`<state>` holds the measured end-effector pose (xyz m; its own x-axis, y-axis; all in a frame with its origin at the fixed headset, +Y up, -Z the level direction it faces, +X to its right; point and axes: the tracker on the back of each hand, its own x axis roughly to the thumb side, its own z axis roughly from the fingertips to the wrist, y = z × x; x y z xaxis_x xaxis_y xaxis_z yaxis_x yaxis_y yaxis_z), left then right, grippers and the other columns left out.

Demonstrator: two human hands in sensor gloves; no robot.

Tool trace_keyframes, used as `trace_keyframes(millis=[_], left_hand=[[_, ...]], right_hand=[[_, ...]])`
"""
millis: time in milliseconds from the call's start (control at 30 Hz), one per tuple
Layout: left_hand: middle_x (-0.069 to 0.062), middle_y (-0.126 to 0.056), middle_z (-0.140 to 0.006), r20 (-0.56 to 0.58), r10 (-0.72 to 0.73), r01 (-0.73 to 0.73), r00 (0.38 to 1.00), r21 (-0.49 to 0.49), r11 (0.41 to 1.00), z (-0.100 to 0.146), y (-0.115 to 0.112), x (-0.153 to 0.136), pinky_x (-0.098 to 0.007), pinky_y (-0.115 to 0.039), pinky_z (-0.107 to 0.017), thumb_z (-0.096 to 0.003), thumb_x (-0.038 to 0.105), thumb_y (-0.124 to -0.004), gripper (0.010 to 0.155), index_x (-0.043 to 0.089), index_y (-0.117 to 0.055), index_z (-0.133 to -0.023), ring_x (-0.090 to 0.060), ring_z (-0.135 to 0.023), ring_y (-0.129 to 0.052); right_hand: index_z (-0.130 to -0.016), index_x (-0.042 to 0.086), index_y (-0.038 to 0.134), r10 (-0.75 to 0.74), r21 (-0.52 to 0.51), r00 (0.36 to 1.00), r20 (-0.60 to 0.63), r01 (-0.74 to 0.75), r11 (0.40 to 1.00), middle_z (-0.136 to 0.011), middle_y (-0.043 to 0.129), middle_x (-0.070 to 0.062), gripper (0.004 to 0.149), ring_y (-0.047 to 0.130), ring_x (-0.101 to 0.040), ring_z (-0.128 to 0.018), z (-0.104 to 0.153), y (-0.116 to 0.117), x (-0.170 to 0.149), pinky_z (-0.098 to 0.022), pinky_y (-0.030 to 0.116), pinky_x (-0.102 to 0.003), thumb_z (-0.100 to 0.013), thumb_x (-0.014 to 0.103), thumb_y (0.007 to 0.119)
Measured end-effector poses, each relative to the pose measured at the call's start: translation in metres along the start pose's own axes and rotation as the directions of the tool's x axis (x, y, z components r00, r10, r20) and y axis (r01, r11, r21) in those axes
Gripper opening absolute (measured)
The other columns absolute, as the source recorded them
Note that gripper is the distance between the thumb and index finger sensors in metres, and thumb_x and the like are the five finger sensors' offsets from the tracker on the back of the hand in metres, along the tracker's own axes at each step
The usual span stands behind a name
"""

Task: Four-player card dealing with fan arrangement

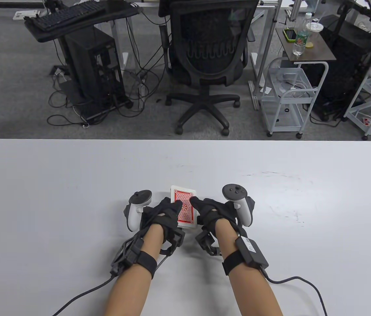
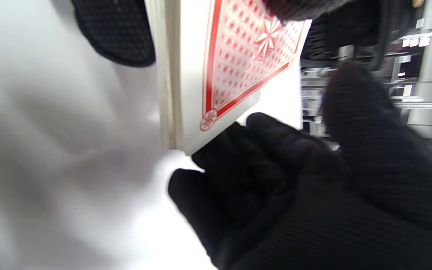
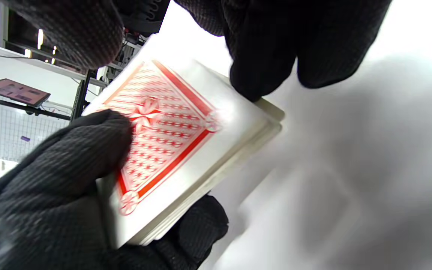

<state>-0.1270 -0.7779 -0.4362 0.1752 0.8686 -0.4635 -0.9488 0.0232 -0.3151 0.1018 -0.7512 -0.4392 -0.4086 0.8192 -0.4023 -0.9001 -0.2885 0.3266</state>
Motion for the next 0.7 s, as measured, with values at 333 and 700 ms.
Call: trace_keyframes(millis=[333, 700], left_hand=[[0.004, -0.056, -0.095, 0.144, 0.193, -0.182, 0.971, -0.090, 0.979, 0.063, -0.002, -0.005, -0.052, -0.078, -0.058, -0.0571, 0.046, -0.071, 0.053, 0.025, -0.044, -0.097, -0.030, -0.079, -0.083], [0.000, -0.079, -0.099, 0.196, 0.417, -0.374, 0.887, -0.223, 0.900, 0.092, 0.006, -0.067, -0.051, -0.089, -0.050, -0.0529, 0.042, -0.082, 0.058, 0.029, -0.056, -0.103, -0.037, -0.078, -0.098]], right_hand=[[-0.100, 0.007, 0.062, 0.136, -0.088, 0.964, 0.227, -0.118, 0.989, -0.086, 0.076, -0.013, 0.061, 0.090, -0.020, -0.055, 0.063, 0.010, 0.015, -0.054, 0.067, -0.060, -0.054, 0.039, 0.086], [-0.099, 0.016, 0.070, 0.116, -0.009, 0.951, 0.286, -0.118, 0.993, -0.076, 0.082, -0.001, 0.059, 0.096, -0.013, -0.046, 0.087, 0.045, -0.011, -0.055, 0.070, -0.058, -0.049, 0.040, 0.090]])
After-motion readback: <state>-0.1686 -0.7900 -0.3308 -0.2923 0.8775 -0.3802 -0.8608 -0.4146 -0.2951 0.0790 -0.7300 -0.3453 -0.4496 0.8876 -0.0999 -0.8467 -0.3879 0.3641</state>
